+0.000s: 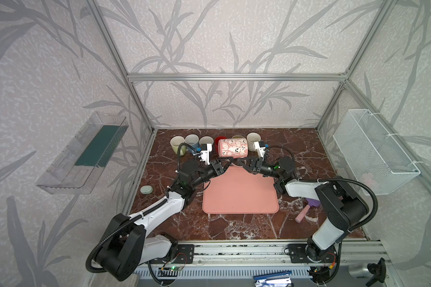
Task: Turn the mug right side up
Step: Place the mug at the top-right of the table.
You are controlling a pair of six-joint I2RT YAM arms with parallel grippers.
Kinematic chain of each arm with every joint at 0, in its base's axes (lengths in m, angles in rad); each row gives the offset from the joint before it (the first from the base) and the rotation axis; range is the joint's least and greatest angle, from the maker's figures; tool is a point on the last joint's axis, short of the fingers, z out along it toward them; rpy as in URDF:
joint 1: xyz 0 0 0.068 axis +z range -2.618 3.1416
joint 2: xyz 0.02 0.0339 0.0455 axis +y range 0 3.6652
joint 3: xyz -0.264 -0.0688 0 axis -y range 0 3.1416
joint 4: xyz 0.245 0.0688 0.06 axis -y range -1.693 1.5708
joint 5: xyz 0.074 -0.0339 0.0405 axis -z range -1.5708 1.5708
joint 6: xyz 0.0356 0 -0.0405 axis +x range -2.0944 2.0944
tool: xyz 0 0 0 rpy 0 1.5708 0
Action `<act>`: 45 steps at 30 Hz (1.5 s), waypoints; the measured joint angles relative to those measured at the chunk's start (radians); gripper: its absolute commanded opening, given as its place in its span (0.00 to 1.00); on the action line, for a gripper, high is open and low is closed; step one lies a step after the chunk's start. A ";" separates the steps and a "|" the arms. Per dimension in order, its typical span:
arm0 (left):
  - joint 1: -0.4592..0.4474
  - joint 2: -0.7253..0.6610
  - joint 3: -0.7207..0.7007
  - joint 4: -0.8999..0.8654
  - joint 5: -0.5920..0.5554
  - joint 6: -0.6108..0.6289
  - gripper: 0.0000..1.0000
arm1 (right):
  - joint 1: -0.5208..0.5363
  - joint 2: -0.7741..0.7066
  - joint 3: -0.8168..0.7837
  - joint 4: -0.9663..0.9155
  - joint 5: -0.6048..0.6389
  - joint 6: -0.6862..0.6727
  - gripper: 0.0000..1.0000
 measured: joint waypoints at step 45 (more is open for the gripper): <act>0.015 -0.406 0.325 -1.339 -0.669 0.625 0.99 | -0.209 -0.520 -0.091 -1.207 0.158 -0.513 0.00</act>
